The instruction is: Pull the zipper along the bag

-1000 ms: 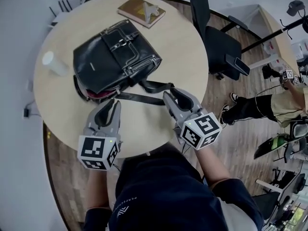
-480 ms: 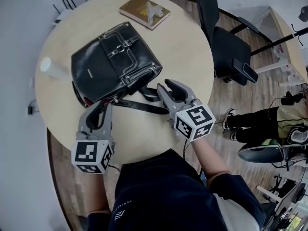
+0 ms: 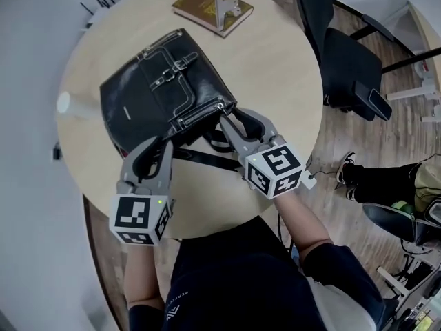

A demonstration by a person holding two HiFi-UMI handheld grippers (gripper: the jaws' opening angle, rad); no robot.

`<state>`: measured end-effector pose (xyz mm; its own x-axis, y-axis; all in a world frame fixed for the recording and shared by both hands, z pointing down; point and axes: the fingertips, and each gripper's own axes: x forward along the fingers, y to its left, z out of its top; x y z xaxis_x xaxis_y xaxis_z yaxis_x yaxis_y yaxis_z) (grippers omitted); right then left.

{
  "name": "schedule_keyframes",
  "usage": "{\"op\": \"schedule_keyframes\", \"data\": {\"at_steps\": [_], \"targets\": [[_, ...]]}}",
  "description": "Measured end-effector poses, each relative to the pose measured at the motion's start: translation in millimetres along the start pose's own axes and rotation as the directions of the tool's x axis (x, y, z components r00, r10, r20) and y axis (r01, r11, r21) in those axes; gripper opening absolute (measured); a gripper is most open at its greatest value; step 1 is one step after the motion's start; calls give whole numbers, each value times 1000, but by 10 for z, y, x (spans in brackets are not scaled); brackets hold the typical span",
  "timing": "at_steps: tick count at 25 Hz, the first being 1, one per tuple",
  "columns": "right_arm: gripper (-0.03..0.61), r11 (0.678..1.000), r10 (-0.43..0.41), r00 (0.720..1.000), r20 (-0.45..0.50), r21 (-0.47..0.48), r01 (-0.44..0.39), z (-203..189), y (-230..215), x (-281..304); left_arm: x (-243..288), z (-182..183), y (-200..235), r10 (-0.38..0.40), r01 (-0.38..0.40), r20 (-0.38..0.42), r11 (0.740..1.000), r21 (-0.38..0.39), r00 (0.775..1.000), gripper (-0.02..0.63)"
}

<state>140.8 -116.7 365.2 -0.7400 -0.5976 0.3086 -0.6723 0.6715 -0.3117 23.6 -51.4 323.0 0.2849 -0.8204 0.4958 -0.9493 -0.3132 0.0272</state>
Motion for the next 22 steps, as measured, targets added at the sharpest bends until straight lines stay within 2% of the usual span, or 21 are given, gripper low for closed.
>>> {"op": "schedule_keyframes", "data": {"at_steps": [5, 12, 22], "targets": [[132, 998, -6, 1000, -11, 55, 7, -51, -37, 86, 106, 33, 40, -19, 19, -9, 1000, 14, 1000, 80], [132, 994, -50, 999, -16, 101, 52, -75, -54, 117, 226, 75, 89, -107, 107, 1, 993, 41, 994, 78], [47, 995, -59, 998, 2, 82, 59, -66, 46, 124, 301, 50, 176, -185, 186, -13, 982, 38, 983, 72]]}}
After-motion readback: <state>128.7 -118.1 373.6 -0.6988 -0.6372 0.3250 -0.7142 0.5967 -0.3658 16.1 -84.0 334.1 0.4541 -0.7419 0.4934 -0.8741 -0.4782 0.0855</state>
